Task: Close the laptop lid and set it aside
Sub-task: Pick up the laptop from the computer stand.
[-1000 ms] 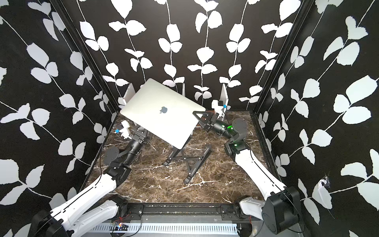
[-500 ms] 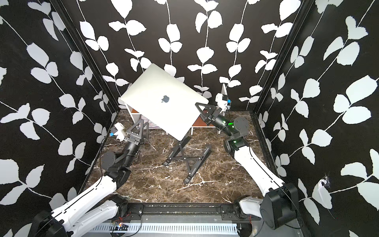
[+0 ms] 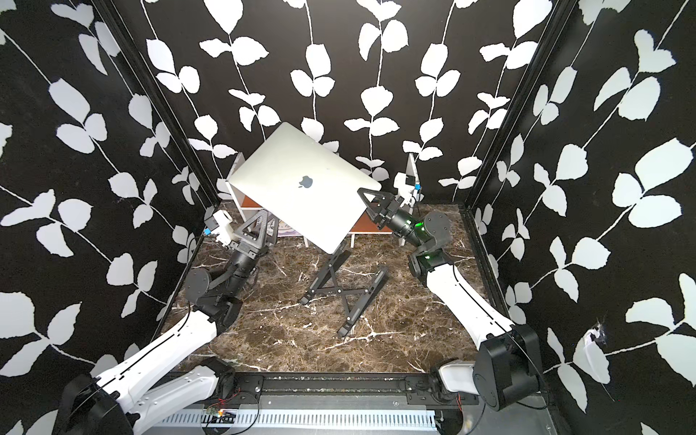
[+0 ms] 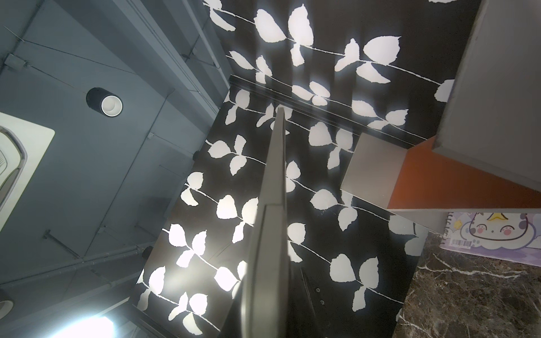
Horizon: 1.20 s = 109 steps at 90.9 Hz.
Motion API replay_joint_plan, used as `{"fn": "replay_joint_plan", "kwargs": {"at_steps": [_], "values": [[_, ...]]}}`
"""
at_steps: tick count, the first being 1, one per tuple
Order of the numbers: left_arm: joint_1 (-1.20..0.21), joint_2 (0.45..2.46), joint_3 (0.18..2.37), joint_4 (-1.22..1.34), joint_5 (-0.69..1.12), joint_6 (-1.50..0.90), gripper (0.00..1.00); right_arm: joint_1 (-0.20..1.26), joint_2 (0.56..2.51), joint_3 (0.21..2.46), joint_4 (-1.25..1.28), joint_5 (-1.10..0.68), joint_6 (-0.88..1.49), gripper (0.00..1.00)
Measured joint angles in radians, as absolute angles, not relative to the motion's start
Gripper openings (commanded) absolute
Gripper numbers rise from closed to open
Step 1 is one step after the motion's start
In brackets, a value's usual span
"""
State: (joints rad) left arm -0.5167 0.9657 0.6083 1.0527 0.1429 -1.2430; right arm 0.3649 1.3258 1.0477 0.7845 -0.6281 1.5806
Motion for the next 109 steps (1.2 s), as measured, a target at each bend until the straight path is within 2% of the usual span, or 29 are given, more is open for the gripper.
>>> {"fn": "replay_joint_plan", "kwargs": {"at_steps": [36,60,87,103,109], "values": [[-0.517,0.986,0.653,0.973,0.060,-1.247,0.46,0.382,1.334,1.052,0.789,-0.640,1.571,0.00],[-0.516,1.055,0.689,1.025,0.062,-1.302,0.19,0.402,1.380,1.072,0.800,-0.649,1.557,0.00],[-0.516,1.100,0.692,1.073,0.052,-1.335,0.00,0.399,1.398,1.113,0.831,-0.643,1.474,0.00],[-0.516,1.118,0.692,1.108,0.039,-1.336,0.00,0.399,1.399,1.118,0.830,-0.643,1.451,0.00],[-0.516,1.127,0.690,1.128,0.030,-1.336,0.00,0.398,1.399,1.124,0.820,-0.643,1.437,0.19]]}}
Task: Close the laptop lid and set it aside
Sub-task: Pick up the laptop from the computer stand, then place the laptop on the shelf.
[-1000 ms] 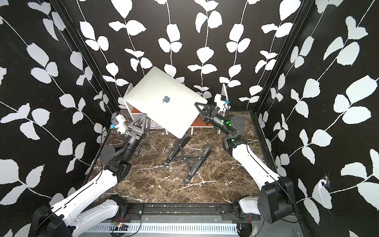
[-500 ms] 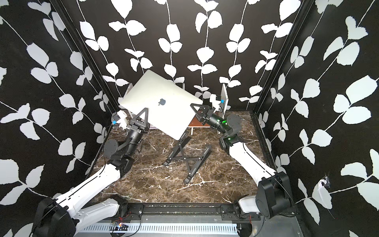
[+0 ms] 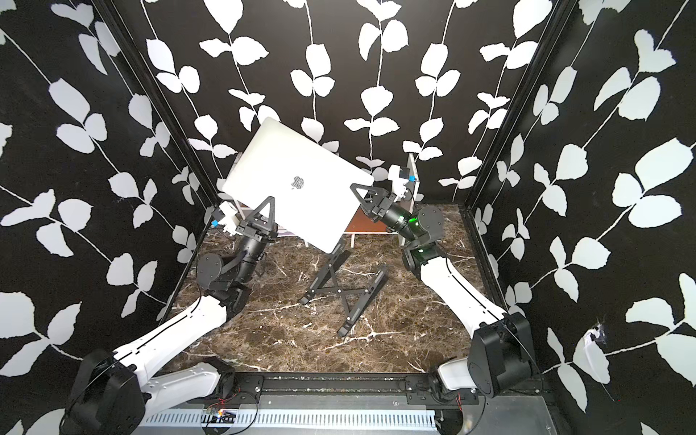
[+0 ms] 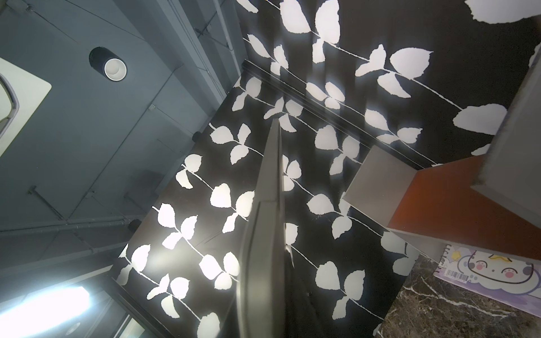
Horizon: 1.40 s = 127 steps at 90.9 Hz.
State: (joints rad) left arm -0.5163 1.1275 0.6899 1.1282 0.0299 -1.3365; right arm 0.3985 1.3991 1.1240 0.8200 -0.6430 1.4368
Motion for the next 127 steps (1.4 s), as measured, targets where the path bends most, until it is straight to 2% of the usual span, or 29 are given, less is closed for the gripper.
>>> {"fn": "replay_joint_plan", "kwargs": {"at_steps": [6,11,18,24,42,56,127], "values": [[-0.513,1.137,0.683,1.148,0.017,-1.341,0.00,0.398,1.399,1.137,0.798,-0.643,1.436,0.39],[-0.505,1.147,0.677,1.159,0.013,-1.349,0.00,0.398,1.393,1.156,0.766,-0.645,1.408,0.51],[-0.479,1.167,0.672,1.174,0.015,-1.377,0.00,0.393,1.370,1.182,0.654,-0.642,1.339,0.62],[-0.447,1.182,0.672,1.181,0.014,-1.402,0.00,0.385,1.339,1.200,0.535,-0.634,1.253,0.67],[-0.363,1.225,0.673,1.187,-0.076,-1.424,0.00,0.332,1.201,1.214,0.239,-0.557,1.000,0.69],[-0.348,1.272,0.692,1.187,-0.149,-1.421,0.00,0.278,1.100,1.159,0.178,-0.494,0.915,0.69],[-0.380,1.555,0.886,1.164,-0.344,-1.338,0.00,0.224,1.084,1.111,0.134,-0.472,0.895,0.69]]}}
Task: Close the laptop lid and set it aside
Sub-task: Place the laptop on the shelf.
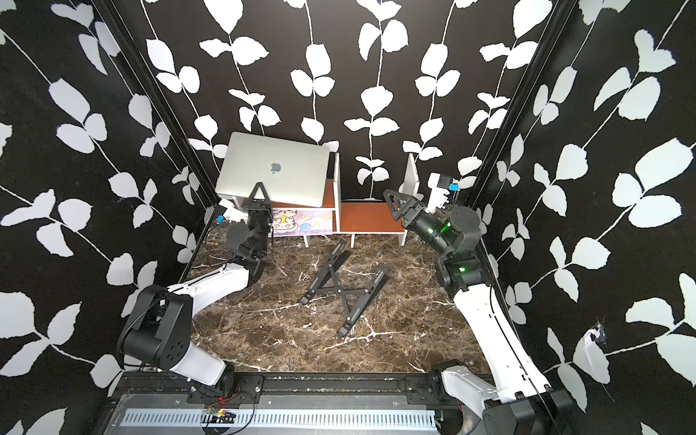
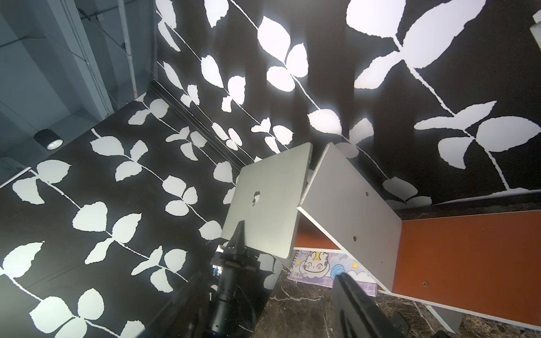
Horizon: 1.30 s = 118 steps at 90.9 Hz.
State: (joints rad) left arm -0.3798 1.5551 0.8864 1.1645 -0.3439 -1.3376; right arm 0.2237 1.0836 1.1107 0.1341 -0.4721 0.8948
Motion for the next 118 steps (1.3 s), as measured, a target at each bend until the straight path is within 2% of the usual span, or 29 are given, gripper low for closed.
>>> {"fn": "replay_joint_plan", "kwargs": {"at_steps": [66,118], "values": [[-0.491,1.625,0.879,1.187,-0.527,-1.313,0.00,0.186,1.085,1.111,0.134,-0.519,0.907,0.69],[-0.503,1.625,0.845,1.045,-0.603,-1.422,0.00,0.176,1.084,1.111,0.135,-0.545,0.924,0.69]]}}
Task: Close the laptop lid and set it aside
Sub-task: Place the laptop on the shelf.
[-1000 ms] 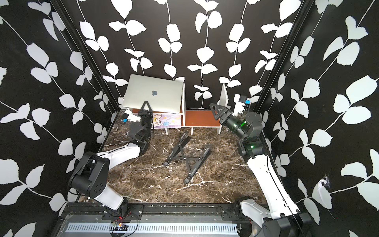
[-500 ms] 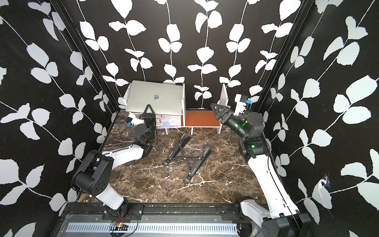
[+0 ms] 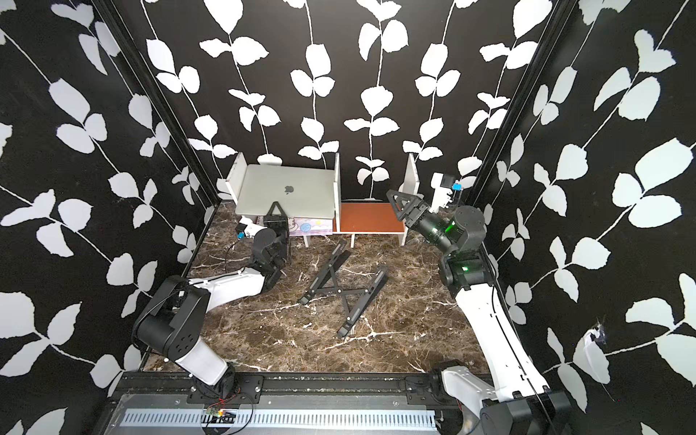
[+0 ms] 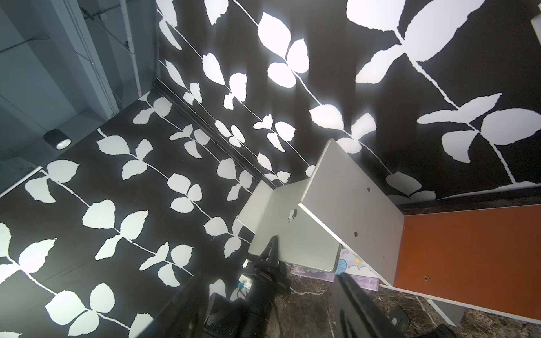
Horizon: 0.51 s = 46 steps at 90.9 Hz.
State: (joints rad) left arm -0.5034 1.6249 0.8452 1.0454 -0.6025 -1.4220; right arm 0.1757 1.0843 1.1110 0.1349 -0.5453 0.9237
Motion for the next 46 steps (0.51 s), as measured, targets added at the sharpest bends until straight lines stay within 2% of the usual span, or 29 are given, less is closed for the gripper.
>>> {"fn": "replay_joint_plan", "kwargs": {"at_steps": [32,46], "values": [[-0.506,1.659,0.865,1.029,-0.640,-1.502,0.00,0.175,1.078,1.111,0.135,-0.546,0.929,0.69],[-0.506,1.659,0.869,1.014,-0.647,-1.523,0.12,0.175,1.068,1.111,0.135,-0.546,0.929,0.69]]}}
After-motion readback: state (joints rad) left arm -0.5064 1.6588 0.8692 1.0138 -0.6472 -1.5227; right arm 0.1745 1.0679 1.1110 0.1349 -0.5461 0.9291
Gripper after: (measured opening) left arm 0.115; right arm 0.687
